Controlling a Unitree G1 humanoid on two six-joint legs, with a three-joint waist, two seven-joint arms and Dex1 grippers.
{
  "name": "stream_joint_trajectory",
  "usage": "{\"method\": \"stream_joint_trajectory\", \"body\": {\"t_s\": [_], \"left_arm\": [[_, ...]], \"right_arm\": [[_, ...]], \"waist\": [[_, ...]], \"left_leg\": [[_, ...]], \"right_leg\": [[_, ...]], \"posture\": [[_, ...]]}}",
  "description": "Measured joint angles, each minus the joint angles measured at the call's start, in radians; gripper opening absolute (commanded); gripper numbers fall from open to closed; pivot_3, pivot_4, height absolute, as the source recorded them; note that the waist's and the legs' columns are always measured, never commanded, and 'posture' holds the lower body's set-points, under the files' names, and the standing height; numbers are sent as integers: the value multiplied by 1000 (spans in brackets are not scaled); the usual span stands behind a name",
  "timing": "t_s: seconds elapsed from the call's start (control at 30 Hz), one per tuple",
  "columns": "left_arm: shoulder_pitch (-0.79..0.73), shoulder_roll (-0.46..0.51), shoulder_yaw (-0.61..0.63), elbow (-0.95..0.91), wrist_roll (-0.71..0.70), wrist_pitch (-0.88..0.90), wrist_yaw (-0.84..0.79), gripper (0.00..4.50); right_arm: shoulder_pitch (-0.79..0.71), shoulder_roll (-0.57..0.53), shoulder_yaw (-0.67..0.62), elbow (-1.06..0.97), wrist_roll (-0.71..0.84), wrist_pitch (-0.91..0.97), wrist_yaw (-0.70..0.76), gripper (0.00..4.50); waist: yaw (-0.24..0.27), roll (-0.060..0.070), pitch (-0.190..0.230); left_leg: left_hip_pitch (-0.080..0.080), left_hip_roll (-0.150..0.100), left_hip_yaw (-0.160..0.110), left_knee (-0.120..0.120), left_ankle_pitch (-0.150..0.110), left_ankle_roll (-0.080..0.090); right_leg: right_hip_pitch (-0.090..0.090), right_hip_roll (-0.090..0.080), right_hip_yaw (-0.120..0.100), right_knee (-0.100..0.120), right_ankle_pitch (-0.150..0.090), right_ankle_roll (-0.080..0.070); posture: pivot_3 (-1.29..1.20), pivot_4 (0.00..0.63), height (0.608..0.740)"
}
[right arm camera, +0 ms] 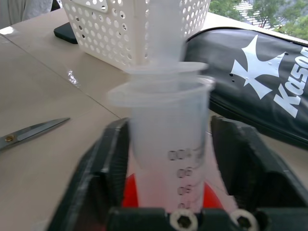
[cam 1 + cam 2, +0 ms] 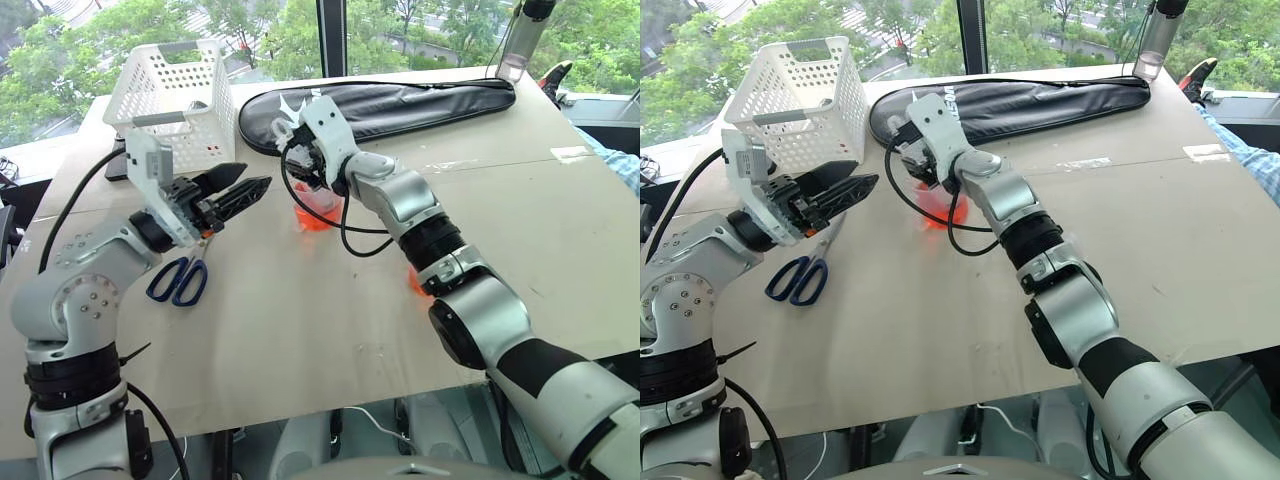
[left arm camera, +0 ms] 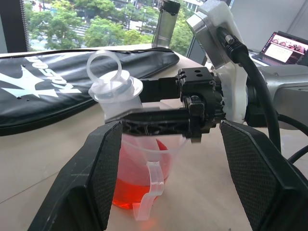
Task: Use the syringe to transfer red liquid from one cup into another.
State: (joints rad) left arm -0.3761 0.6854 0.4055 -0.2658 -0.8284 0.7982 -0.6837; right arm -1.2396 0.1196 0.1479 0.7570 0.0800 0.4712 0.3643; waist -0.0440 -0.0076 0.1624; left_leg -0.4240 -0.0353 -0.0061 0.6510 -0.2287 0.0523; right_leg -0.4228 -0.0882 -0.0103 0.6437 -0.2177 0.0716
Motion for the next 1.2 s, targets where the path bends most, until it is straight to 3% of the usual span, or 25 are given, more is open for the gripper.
{"method": "stream_joint_trajectory", "body": {"t_s": [0.27, 0.67, 0.87, 1.2], "left_arm": [[-29, -1, -1, 9, -11, 2, 15, 3285], [-346, 41, -60, 260, -55, 141, 42, 3285], [-484, 76, -144, 398, 24, 112, -49, 3285], [-509, 77, -222, 478, 146, 16, -166, 3285]], "right_arm": [[2, -15, 0, -24, -10, -14, 12, 1465], [142, -13, -48, -281, 48, -30, 23, 1465], [177, 8, -53, -292, 48, -68, -1, 1465], [188, 21, -53, -317, 52, -86, -17, 1465]], "waist": [[0, 0, 0], [1, -1, 0], [-4, -1, 0], [-1, -1, 0]], "left_leg": [[0, 0, 0, 0, 0, 0], [-1, 0, -1, 0, 0, 0], [-1, 0, 0, 0, 0, 0], [-2, 0, 0, 0, 0, 0]], "right_leg": [[0, 0, 0, 0, 0, 0], [0, 1, -1, 1, 0, 0], [-1, 1, 0, 1, 0, 0], [-2, 1, 0, 1, 0, 0]], "posture": [[0, 150, 724], [0, 150, 724], [0, 150, 724], [0, 150, 724]]}}
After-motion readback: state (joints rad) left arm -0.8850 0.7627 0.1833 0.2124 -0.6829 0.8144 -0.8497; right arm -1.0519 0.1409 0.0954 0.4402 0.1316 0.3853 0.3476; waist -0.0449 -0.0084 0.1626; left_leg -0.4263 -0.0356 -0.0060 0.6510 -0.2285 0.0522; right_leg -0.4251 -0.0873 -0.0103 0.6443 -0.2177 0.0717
